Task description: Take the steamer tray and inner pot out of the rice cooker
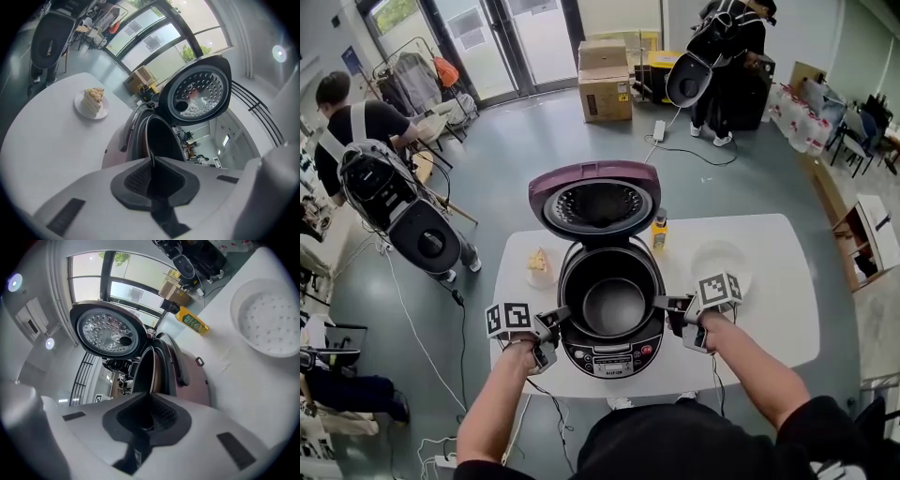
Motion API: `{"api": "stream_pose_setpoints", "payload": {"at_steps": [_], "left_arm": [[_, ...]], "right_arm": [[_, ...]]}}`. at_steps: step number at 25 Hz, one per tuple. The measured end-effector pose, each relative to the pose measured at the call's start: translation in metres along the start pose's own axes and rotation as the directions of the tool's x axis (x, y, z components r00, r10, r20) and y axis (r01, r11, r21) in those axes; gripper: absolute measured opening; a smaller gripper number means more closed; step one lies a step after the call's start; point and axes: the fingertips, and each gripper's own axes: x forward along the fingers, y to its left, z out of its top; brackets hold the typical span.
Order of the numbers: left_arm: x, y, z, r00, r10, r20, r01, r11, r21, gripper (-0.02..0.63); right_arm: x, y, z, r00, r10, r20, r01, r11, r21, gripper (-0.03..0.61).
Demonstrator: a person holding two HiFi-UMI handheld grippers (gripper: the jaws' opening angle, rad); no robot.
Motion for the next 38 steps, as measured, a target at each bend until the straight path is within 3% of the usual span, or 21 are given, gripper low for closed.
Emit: {"api": "stream_pose_setpoints", "payload": {"at_steps": [9,20,27,33,38], "left_arm": [[-0.007,-0.004,-0.001,0.998,0.019,0.055,-0.021,0.999,0.034,0.021],[-0.046,-0.044,0.012,0.990,-0.047,0.134,0.027,0.988,0.153,0.028],[-0.076,-0.096,0.015,0.979,-0.133,0.154,0.087,0.957,0.277,0.031],[-0.080,-0.128,0.015,0.975,-0.183,0.124,0.129,0.926,0.355,0.034],[-0.057,-0.162,0.000,0.975,-0.201,0.092,0.151,0.909,0.388,0.034]], "right_arm": [[-0.003,0.011,-0.002,0.999,-0.007,0.041,0.009,0.998,-0.070,0.018],[-0.020,0.066,-0.002,0.991,0.055,0.123,-0.034,0.985,-0.169,0.020],[-0.048,0.117,-0.003,0.967,0.154,0.202,-0.097,0.959,-0.266,0.020],[-0.075,0.133,-0.003,0.945,0.163,0.283,-0.070,0.948,-0.310,0.020],[-0.120,0.111,-0.005,0.932,0.109,0.347,-0.015,0.965,-0.261,0.021]]}}
